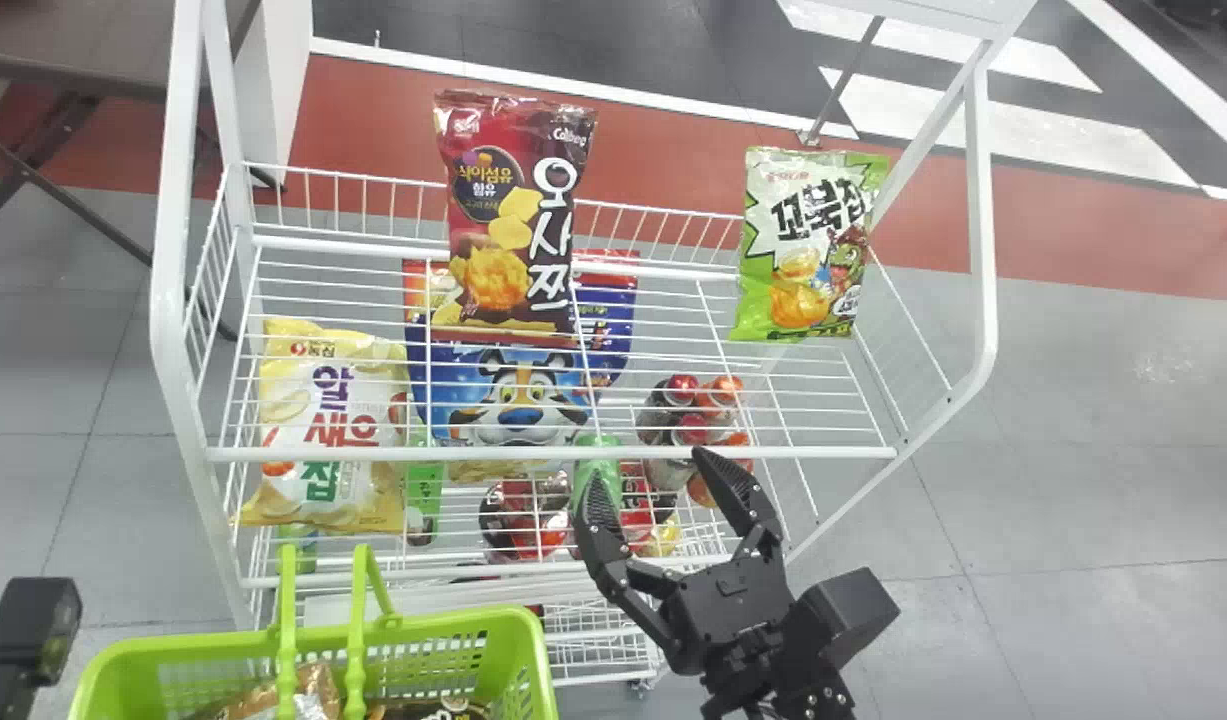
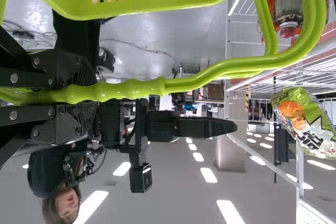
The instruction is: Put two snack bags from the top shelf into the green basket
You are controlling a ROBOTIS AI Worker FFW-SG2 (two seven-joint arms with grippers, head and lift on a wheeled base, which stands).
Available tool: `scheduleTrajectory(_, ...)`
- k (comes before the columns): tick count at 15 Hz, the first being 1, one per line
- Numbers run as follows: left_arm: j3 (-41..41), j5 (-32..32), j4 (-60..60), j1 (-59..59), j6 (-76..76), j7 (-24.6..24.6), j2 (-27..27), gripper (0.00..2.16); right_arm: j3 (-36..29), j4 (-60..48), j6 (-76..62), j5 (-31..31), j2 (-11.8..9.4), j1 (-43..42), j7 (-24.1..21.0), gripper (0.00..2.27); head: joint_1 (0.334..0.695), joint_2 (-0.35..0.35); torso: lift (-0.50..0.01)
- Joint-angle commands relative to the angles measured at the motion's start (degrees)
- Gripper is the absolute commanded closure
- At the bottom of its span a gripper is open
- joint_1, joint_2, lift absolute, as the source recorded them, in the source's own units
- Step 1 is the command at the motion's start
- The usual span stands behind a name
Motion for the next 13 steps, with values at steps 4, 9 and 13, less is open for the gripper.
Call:
scheduleTrajectory(4,0.0,0.0,0.0,0.0,0.2,0.0,0.0,2.14,0.0,0.1,0.5,0.0,0.1,-0.1,-0.5,0.08,0.695,-0.335,0.000)
scheduleTrajectory(9,0.0,0.0,0.1,-0.1,0.2,0.1,0.0,2.14,-0.1,0.3,0.5,-0.1,0.1,-0.2,-0.7,0.08,0.695,-0.338,0.000)
scheduleTrajectory(13,0.0,0.0,0.3,-0.1,0.2,0.1,0.0,2.14,-0.1,0.4,0.5,-0.2,0.1,-0.2,-0.7,0.08,0.695,-0.339,0.000)
